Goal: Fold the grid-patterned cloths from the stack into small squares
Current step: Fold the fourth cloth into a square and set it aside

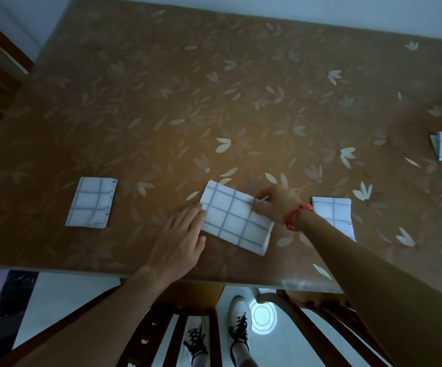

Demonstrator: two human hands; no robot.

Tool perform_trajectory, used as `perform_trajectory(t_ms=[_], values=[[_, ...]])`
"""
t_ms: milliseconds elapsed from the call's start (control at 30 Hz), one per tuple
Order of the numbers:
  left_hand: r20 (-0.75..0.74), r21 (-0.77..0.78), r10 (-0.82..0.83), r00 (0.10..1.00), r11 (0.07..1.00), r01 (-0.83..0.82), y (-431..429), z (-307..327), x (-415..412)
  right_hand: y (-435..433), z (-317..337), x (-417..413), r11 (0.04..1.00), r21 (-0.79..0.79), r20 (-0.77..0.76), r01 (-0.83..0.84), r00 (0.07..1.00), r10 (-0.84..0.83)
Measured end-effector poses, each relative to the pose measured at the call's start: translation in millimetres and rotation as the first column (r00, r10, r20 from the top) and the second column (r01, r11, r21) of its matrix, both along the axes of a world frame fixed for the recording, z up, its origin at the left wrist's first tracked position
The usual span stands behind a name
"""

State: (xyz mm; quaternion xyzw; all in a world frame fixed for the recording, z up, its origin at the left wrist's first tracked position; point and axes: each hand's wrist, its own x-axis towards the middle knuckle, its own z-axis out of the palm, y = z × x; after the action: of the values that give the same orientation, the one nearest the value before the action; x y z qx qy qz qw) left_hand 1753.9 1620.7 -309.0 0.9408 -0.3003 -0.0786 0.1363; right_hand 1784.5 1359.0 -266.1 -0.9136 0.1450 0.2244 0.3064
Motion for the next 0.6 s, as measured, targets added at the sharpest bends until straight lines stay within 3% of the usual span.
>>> perform_trajectory(t_ms=[133, 300, 500, 600], values=[[0.007, -0.074, -0.011, 1.0, 0.997, 0.012, -4.6, 2.2, -14.2, -0.4, 3.3, -24.3, 0.956, 0.155, 0.001, 0.25, 0.967, -0.253], [0.051, -0.124, 0.02, 0.999, 0.992, -0.013, -15.2, 3.2, -30.4, 10.9, 5.3, -55.3, 0.794, 0.321, -0.131, 0.516, 0.855, -0.503], [0.08, -0.174, 0.006, 0.997, 0.985, 0.008, -17.5, 0.5, -48.5, 30.0, -6.9, -90.6, 0.553, 0.439, -0.363, 0.708, 0.703, -0.612], [0.131, -0.173, 0.013, 0.991, 0.985, 0.01, -14.1, -1.1, -54.2, 34.8, -12.7, -101.9, 0.512, 0.463, -0.405, 0.724, 0.686, -0.604]])
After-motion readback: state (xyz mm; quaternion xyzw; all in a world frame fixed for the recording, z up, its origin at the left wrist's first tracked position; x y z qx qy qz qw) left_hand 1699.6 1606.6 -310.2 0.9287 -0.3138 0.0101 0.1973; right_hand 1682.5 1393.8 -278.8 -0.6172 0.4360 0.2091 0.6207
